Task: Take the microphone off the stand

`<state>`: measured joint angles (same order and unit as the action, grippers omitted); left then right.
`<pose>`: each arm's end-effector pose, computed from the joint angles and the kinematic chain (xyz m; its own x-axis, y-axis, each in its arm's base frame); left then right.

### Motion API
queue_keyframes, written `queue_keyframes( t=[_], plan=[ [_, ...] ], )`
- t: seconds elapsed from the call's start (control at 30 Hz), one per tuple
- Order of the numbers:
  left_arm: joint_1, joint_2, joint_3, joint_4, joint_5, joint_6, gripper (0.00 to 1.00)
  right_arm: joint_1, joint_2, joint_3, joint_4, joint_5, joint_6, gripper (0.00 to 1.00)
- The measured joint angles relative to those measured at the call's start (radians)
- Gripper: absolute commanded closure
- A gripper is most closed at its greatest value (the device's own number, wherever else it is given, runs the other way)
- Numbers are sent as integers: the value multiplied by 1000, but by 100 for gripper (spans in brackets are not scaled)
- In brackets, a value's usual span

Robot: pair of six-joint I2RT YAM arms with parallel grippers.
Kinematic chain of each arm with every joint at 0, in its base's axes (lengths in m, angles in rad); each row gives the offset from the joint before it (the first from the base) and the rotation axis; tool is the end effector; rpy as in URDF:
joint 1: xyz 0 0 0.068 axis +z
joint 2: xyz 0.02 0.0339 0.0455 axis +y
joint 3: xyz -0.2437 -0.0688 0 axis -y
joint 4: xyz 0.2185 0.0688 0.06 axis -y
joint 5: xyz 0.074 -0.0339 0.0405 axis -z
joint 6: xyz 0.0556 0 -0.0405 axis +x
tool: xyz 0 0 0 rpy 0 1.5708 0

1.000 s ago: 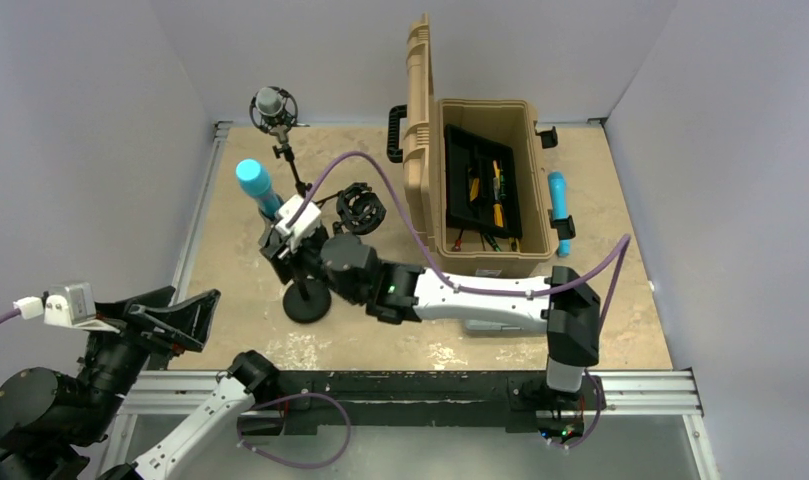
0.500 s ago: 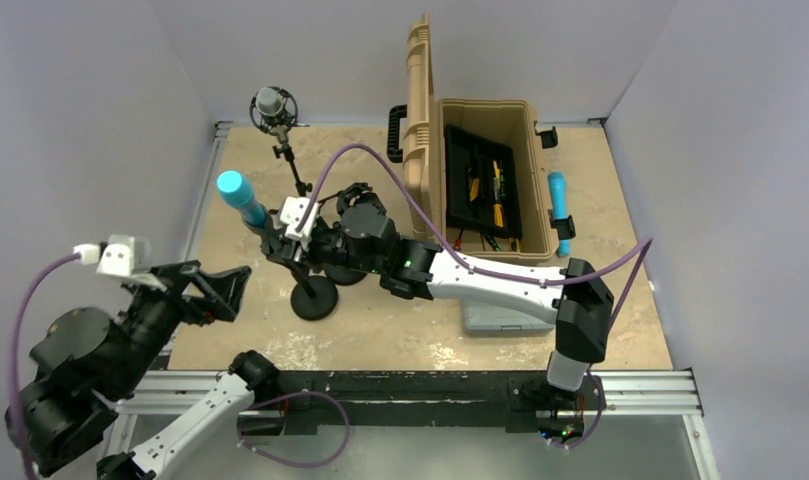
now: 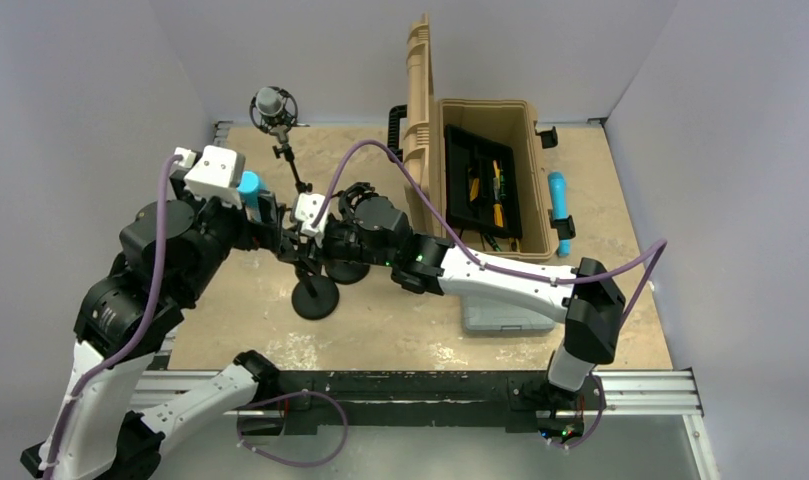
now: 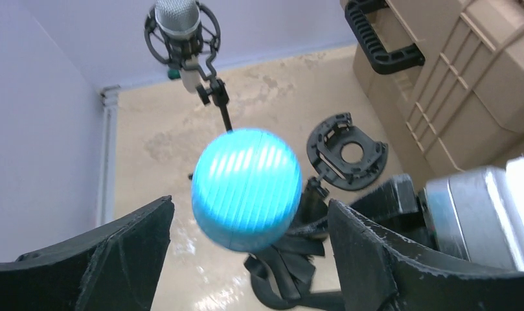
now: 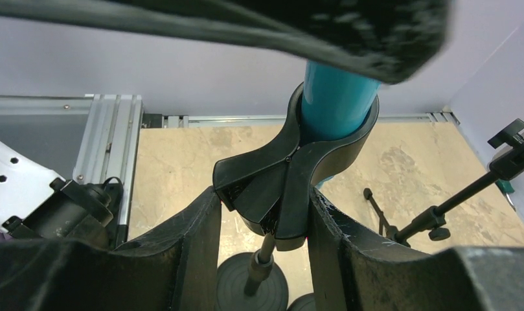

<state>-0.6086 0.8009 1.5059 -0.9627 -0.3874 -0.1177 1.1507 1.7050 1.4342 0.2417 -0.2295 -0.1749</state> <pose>0.0934 -0.0395 0.4438 -0.2346 0.0310 -0.9716 0.2035 0.9789 -0.0179 0.1546 0.3770 0.3506 0.1592 -0.0591 -0.9855 -0.9689 0.1820 -0.1674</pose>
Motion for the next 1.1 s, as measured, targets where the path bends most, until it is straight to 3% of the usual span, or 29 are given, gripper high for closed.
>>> queue_keyframes(
  t=[0.23,0.53,0.7,0.9,1.1],
  plan=[
    [0,10,-76,171,-18,76,57,1,-14,-23,16,43,29,50],
    [0,-14,-154,293,-2,130,86,42,-124,-153,46,245,195,10],
    [13,-34,-163,288,-5,118,98,143,-164,-236,192,473,272,6],
    [54,-51,-172,287,-14,79,100,302,-82,-313,492,723,195,4],
    [104,-72,-187,295,8,48,100,294,26,-313,693,808,95,1]
  ],
)
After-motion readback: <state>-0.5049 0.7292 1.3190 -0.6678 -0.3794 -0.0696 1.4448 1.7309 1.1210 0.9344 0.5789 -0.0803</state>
